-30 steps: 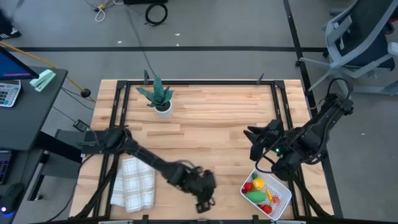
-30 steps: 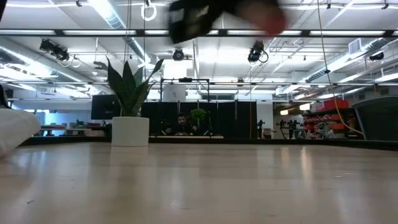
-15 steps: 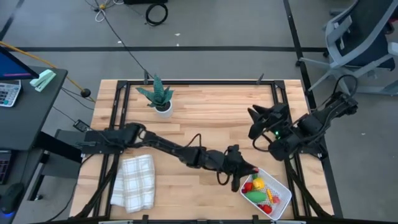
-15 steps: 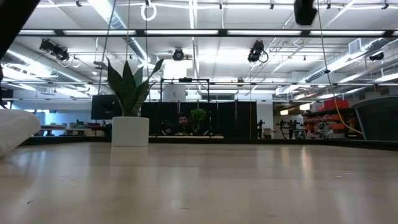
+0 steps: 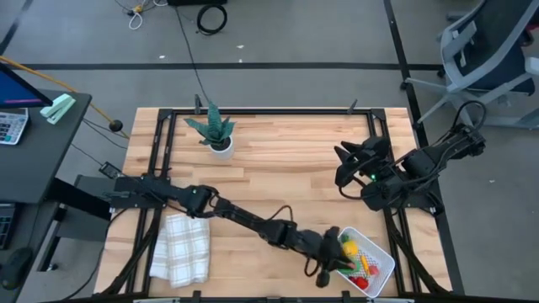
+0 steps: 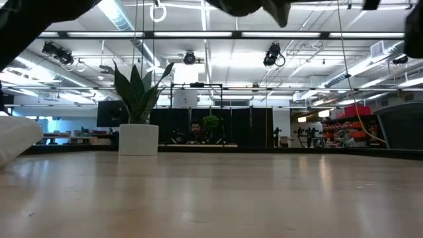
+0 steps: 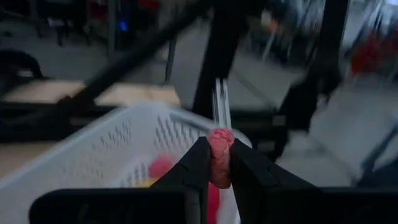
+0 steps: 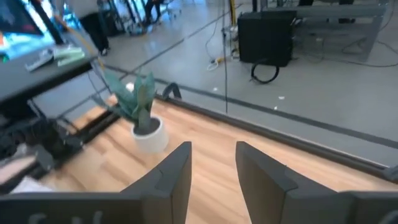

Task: Pick and placing Produce into tupperware
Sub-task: Put the pink peach into the white bin, then return to Home Position

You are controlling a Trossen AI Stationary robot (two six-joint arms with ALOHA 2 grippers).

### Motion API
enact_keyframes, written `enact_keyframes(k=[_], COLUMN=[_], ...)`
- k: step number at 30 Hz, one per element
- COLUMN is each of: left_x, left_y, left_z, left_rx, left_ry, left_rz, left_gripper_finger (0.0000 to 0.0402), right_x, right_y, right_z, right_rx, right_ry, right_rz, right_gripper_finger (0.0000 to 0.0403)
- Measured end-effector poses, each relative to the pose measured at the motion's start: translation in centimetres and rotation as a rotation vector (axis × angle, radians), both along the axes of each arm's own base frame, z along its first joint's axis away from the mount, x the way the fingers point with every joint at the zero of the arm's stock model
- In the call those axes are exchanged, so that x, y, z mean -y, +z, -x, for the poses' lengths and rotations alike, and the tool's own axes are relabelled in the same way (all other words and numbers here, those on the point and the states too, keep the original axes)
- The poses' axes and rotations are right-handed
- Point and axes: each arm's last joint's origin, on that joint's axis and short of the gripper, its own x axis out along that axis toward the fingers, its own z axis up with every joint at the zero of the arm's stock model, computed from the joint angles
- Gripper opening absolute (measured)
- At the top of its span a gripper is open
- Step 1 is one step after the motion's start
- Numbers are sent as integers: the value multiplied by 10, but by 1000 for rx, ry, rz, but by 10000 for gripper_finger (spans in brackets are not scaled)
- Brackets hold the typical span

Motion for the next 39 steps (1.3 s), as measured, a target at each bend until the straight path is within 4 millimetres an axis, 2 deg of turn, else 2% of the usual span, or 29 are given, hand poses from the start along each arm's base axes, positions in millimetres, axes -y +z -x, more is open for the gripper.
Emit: enact_keyframes(k=[4,8,11,17,20,23,28,33,37,39], left_x=[4,-6,-16,-26,-25,-27,-51,-89,-117,-127], left_y=[3,3,-4,-2,4,31,101,174,231,256], left_z=[-5,-8,-11,-14,-13,-7,21,76,128,154], left_rx=[-86,-173,-220,-258,-277,-281,-378,-552,-602,-601], left_ry=[-19,-1,32,70,56,41,27,78,127,144], left_rz=[-125,-170,-117,-12,38,57,21,-22,16,37], left_gripper_finger=[61,87,119,183,199,200,183,167,159,156], right_x=[-1,-1,-1,-2,-3,-3,-8,-6,1,5], right_y=[-1,-2,-2,-3,-4,-4,1,32,65,78], right_z=[0,0,0,0,0,0,14,46,77,90], right_rx=[-40,-55,-56,-78,-91,-141,-218,-152,-16,14], right_ry=[32,46,47,74,88,123,289,447,566,636], right_rz=[-22,-34,-36,-75,-83,-53,-112,-240,-299,-274], right_gripper_finger=[132,132,132,132,132,132,132,132,132,132])
